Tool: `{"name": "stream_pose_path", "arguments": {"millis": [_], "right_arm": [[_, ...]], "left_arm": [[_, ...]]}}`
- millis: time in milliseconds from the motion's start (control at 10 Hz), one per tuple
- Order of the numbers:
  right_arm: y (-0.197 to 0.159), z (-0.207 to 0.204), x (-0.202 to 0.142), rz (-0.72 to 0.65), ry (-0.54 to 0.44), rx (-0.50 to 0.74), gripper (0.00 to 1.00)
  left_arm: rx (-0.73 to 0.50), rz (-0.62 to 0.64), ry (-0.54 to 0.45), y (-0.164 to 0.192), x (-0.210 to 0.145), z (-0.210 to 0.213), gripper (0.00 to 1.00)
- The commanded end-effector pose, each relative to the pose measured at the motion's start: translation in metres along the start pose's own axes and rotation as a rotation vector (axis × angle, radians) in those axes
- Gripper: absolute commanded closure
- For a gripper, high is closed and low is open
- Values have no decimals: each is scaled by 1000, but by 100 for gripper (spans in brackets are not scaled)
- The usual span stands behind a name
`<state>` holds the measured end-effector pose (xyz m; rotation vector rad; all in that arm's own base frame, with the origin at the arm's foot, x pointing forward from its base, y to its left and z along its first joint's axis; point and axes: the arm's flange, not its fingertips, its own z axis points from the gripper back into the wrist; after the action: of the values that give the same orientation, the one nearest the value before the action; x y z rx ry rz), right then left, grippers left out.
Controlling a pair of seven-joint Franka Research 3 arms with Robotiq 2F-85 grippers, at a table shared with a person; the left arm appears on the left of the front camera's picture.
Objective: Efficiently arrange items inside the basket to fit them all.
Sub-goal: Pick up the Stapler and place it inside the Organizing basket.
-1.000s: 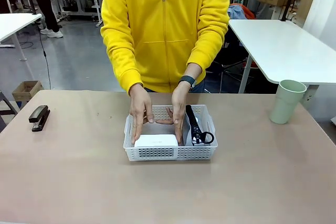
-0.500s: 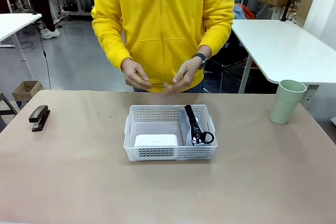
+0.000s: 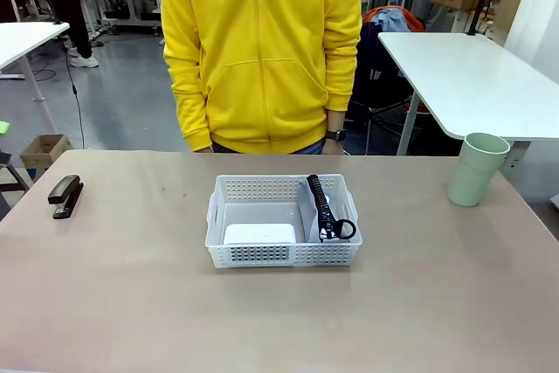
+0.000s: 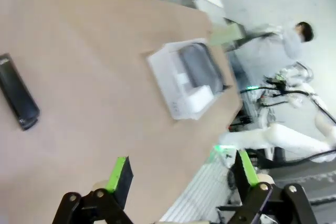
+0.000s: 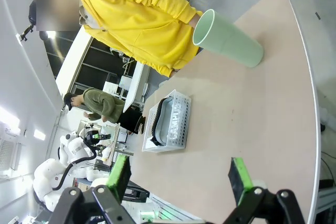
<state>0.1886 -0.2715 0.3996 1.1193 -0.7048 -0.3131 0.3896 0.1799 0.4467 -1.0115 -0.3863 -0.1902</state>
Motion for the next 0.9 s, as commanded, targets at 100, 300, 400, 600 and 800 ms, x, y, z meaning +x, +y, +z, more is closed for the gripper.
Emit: {"name": "stream_pose_path", "arguments": {"millis": [100, 300, 400, 600, 800], "right_arm": [[1, -2, 1, 28, -21, 19, 0], [1, -2, 1, 28, -21, 19, 0], [1, -2, 1, 28, -21, 19, 0], [1, -2, 1, 28, -21, 19, 0], [1, -2, 1, 28, -21, 19, 0]], "left_arm": [[349, 106, 131, 12, 24, -23, 0], [552, 89, 230, 13, 38, -47, 0], [597, 86, 246, 12, 45, -58, 0], [712, 110, 144, 21, 63, -73, 0], [612, 71, 204, 18, 52, -62, 0]]}}
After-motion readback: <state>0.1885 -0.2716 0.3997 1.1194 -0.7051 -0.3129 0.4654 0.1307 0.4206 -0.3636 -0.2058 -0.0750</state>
